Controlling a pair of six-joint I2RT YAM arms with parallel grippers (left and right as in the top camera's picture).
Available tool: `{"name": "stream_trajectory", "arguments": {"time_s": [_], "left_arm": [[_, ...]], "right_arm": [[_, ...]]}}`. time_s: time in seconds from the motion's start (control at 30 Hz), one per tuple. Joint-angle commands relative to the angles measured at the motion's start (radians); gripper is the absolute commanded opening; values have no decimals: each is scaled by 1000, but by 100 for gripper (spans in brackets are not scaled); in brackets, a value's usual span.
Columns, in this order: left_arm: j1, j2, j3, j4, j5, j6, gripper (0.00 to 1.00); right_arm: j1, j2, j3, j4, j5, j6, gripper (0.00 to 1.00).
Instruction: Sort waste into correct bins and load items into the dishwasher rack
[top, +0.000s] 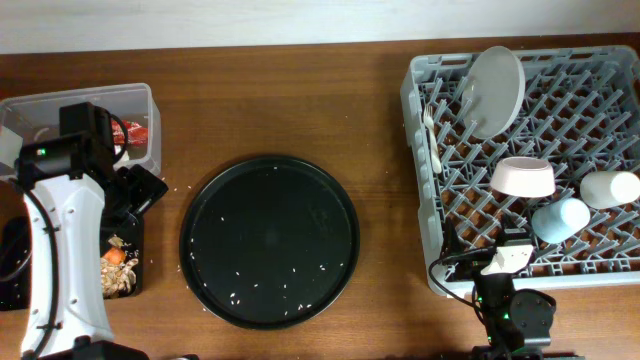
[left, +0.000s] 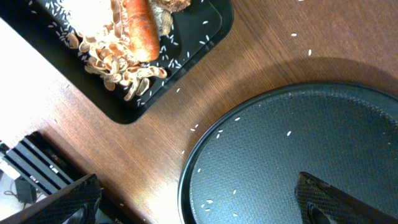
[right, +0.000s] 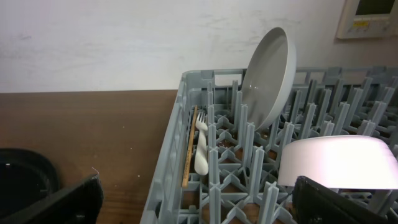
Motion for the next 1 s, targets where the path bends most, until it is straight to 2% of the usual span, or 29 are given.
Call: {"name": "stream_trajectory", "arguments": {"time_s": [0.0, 0.07, 0.13, 0.27, 0.37, 0.53, 0.67, 0.77, 0.97], "left_arm": [[-15, -36, -23, 20, -43, -9, 99], [-49, -81, -79, 95, -53, 53, 99], [-103, -151, -193, 254, -51, 154, 99], [-204, -356, -540, 665, 65, 364, 99], [-219, -525, -788, 892, 152, 404, 99], [-219, -818, -1128, 1183, 158, 421, 99], [-219, -1044, -1366, 1401, 329, 577, 99], [-220, -1142, -1468, 1461, 315, 575, 99], [-218, -1248, -1464, 1426, 200, 575, 99]], "right_arm": [[6, -8, -7, -4, 20, -9, 99], [6, -8, -7, -4, 20, -9, 99], [6, -8, -7, -4, 20, -9, 99], [6, -8, -7, -4, 20, -10, 99], [6, -8, -7, -4, 20, -9, 99], [6, -8, -7, -4, 20, -9, 99], [6, -8, -7, -4, 20, -9, 99], [6, -8, -7, -4, 20, -9, 99], [6, -8, -7, -4, 20, -9, 99]]}}
